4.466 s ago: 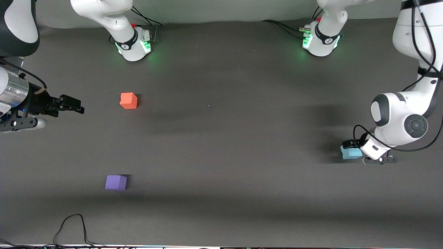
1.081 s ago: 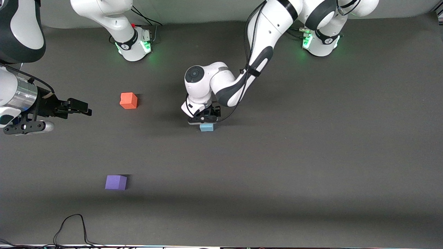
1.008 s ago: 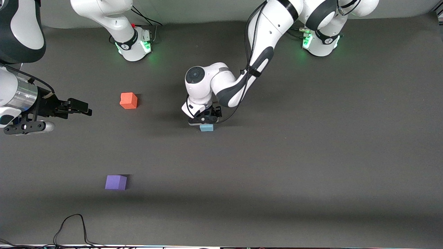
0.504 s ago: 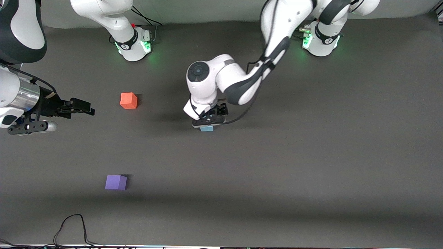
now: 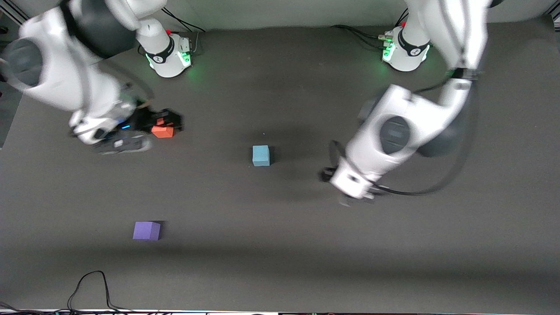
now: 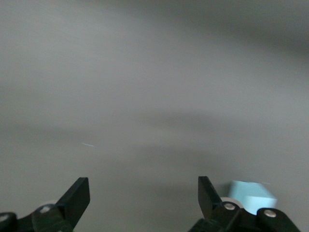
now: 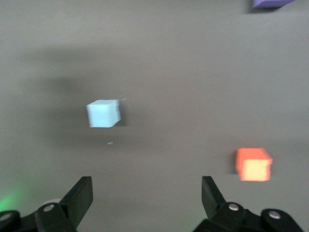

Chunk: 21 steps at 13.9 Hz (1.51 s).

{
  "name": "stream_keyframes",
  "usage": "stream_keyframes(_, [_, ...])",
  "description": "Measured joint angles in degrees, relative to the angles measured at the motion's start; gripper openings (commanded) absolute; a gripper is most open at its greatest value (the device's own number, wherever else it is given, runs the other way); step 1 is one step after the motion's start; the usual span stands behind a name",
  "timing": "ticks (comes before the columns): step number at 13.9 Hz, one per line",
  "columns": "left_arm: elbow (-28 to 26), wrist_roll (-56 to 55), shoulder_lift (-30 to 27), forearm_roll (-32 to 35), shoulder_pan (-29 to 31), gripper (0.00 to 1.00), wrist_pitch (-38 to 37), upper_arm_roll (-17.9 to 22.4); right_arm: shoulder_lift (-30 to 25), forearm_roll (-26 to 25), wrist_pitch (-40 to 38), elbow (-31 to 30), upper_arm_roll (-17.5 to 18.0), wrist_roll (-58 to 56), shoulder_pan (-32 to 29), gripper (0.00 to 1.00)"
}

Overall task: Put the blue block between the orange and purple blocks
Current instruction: 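Withdraw the left gripper while the right gripper reaches the blue block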

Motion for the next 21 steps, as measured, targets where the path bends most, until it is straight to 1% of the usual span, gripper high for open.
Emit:
stream_keyframes(3, [-2.58, 15.05, -3.68, -0.42, 12.60, 1.00, -5.42, 0.02, 0.39, -0.05, 2.46, -0.14, 0.19, 12.27, 10.72, 1.00])
stream_keyframes(5, [-3.04, 23.75, -5.86, -0.42, 19.52, 1.00, -7.85, 0.04, 1.84, -0.21, 4.20, -0.60, 0.21, 17.10, 16.04, 1.00])
stream_keyframes(7, [-3.39, 29.77, -8.47, -0.39, 24.43, 1.00, -9.97, 0.01, 4.38, -0.33, 6.56, -0.82, 0.20, 19.87, 18.47, 1.00])
stream_keyframes(9, [-4.77, 33.35, -12.49, -0.37, 27.53, 1.00, -11.45, -0.04, 7.04, -0.33, 9.54, -1.21, 0.09, 20.08, 18.72, 1.00])
stream_keyframes(11, [-7.61, 35.51, -17.97, -0.36, 29.22, 1.00, -12.32, -0.04, 10.13, -0.33, 13.74, -2.00, -0.23, 20.08, 18.70, 1.00])
stream_keyframes(13, [-10.37, 36.62, -23.03, -0.02, 29.92, 1.00, -13.38, -0.05, 13.54, -0.33, 19.77, -3.61, -0.31, 20.08, 18.70, 1.00])
stream_keyframes(15, [-11.84, 36.90, -26.25, 0.41, 29.98, 1.00, -14.69, -0.24, 17.27, -0.33, 26.49, -5.82, -0.33, 20.08, 18.70, 1.00])
stream_keyframes(17, [-12.48, 36.90, -27.53, 0.49, 29.96, 1.00, -15.32, -0.84, 20.85, -0.33, 32.35, -7.43, -0.33, 20.03, 18.71, 1.00])
stream_keyframes(19, [-12.55, 36.88, -27.72, 0.49, 29.45, 1.00, -15.38, -1.14, 23.96, -0.33, 36.44, -8.03, -0.34, 20.03, 18.71, 1.00])
stream_keyframes(20, [-12.54, 36.83, -27.75, 0.49, 28.37, 1.00, -15.38, -0.66, 25.29, -0.33, 37.90, -8.06, -0.34, 20.02, 18.71, 1.00])
stream_keyframes(21, [-12.52, 36.59, -27.80, 0.49, 26.04, 1.00, -15.37, 0.96, 26.48, -0.33, 39.06, -8.07, -0.34, 19.99, 18.73, 1.00])
